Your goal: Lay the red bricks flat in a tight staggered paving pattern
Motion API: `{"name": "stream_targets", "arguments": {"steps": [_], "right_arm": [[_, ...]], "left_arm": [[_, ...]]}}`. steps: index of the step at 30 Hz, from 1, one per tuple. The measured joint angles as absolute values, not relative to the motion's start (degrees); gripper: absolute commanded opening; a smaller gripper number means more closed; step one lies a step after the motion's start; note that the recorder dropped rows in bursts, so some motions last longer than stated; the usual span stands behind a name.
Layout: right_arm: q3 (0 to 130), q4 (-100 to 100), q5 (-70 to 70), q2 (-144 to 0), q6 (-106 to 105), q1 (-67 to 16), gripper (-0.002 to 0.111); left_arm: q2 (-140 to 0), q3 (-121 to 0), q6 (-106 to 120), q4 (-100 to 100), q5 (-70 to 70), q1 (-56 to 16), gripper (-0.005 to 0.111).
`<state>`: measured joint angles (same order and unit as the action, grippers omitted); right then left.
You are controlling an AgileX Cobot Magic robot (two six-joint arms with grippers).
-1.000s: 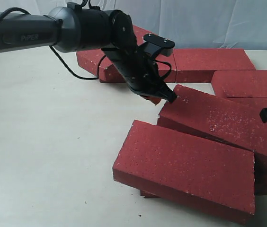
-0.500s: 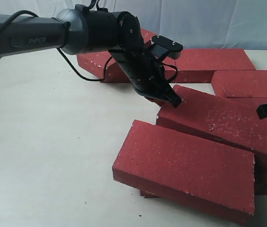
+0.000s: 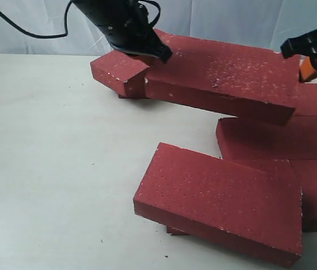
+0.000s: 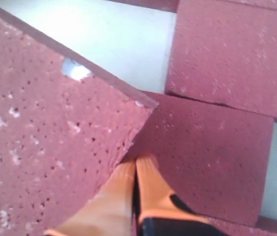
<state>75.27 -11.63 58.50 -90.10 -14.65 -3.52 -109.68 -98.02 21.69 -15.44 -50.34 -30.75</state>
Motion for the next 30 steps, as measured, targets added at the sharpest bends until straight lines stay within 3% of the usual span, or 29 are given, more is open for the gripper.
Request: {"name": "stream_targets", "arguments": {"steps": [14, 30], "right_arm": [[90.60, -11.28, 57.24, -105.63, -14.79, -18.66, -0.001], [103.25, -14.53, 56.00, -118.95, -14.91, -28.28, -0.001]], "left_arm": [[-106.18, -93.17, 18.71, -6.69, -58.09, -20.26, 0.000], [-101.21, -76.51, 18.61, -7.25, -52.26, -7.17, 0.000]]}}
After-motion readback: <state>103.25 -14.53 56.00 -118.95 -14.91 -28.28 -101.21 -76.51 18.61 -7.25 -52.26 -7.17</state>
